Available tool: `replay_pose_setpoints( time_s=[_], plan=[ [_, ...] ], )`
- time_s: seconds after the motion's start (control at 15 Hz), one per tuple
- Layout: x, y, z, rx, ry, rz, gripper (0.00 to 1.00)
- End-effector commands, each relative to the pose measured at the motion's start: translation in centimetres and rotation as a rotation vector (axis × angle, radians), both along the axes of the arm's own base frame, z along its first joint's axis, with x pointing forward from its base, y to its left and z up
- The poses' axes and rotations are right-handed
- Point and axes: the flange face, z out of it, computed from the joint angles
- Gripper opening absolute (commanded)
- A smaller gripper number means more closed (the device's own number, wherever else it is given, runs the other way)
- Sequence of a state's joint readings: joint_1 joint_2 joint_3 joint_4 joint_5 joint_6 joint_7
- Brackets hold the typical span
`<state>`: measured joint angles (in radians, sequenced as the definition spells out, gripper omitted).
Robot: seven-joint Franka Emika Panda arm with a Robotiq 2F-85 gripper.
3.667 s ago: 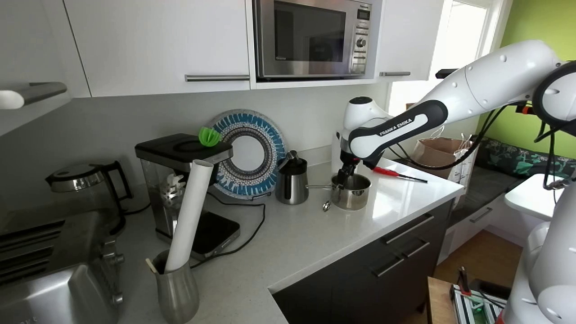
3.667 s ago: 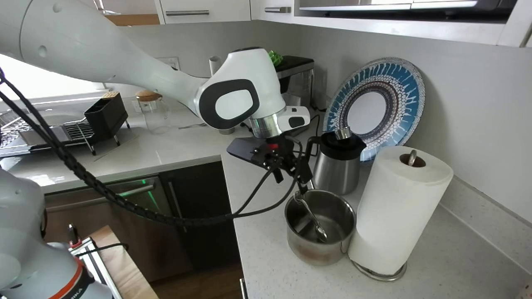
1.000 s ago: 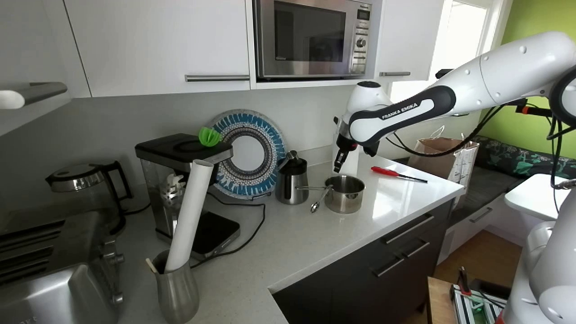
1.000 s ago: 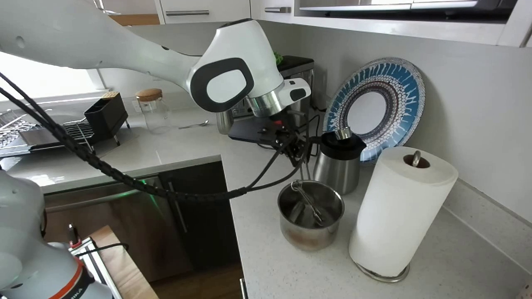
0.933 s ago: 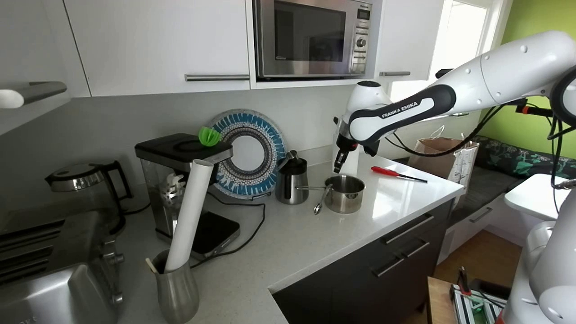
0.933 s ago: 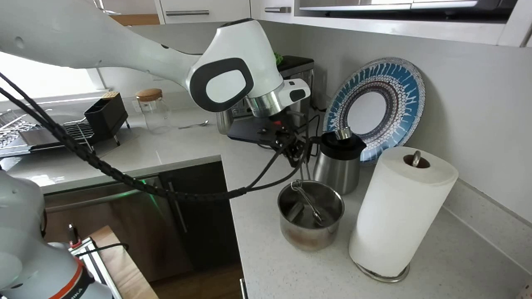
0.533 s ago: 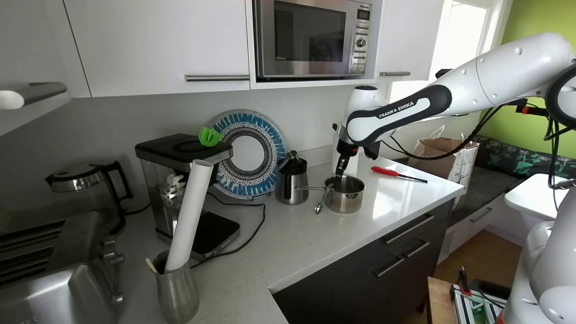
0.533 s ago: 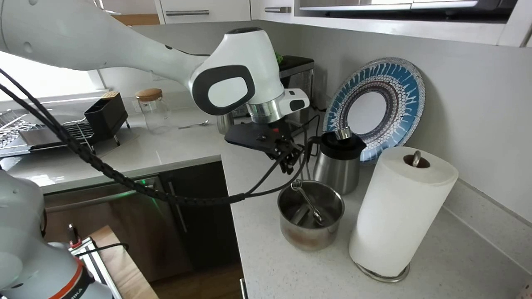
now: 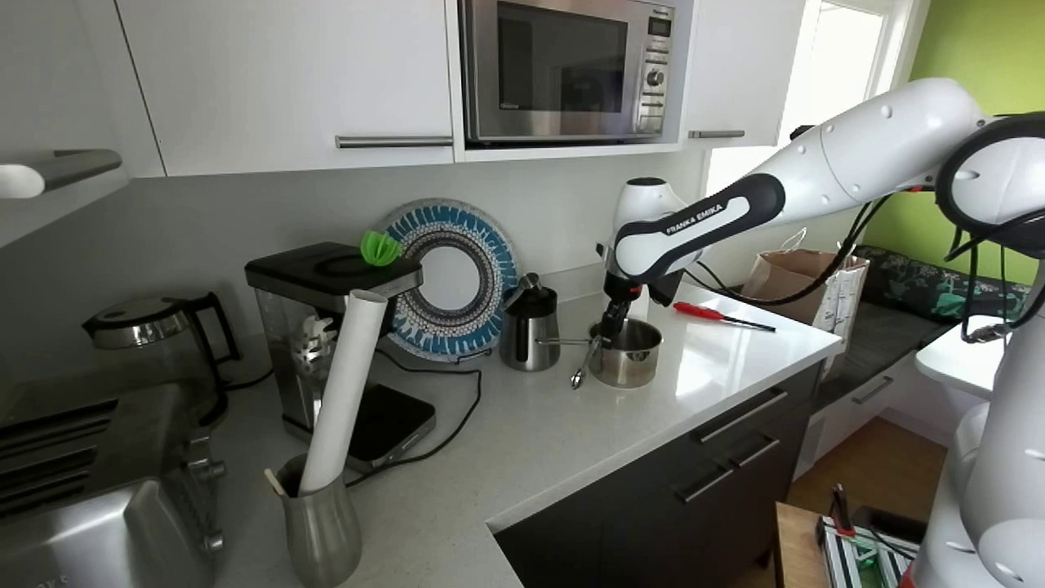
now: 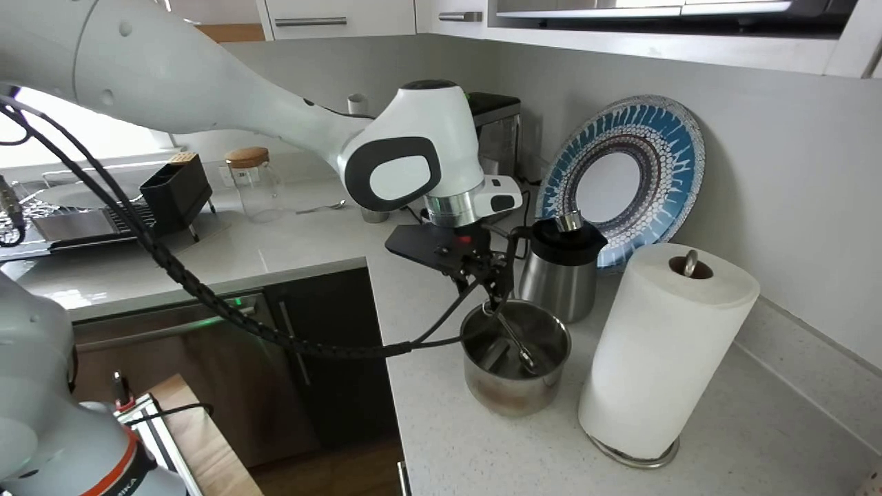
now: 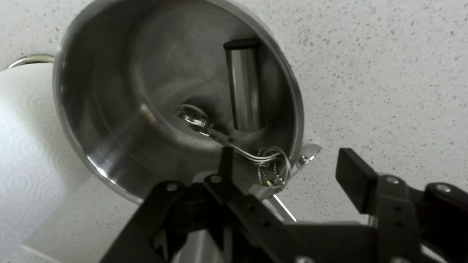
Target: Remove the measuring spoons from the silver pot and put them on the left side of the counter
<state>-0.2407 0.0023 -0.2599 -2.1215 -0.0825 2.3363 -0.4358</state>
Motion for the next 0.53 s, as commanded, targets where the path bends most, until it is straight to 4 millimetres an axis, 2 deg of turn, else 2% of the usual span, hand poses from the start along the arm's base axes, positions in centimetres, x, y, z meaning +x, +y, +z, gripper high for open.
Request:
replay_pose_setpoints(
  time_s=[0.0,0.2,0.27,0.4,0.47],
  plan=[
    [2.2,-1.1,-1.1,0.003,-0.013,-0.06,0.82],
    [3.3,-1.4,-1.4,0.0,-0.013,-0.092,0.71],
    [3.3,-1.2,-1.3,0.002,-0.011,-0.097,0.73],
    [3.2,-0.6,-1.0,0.003,-0.029,-0.105,0.92],
    [3.1,-1.0,-1.1,-0.012,-0.011,-0.082,0.73]
  ],
)
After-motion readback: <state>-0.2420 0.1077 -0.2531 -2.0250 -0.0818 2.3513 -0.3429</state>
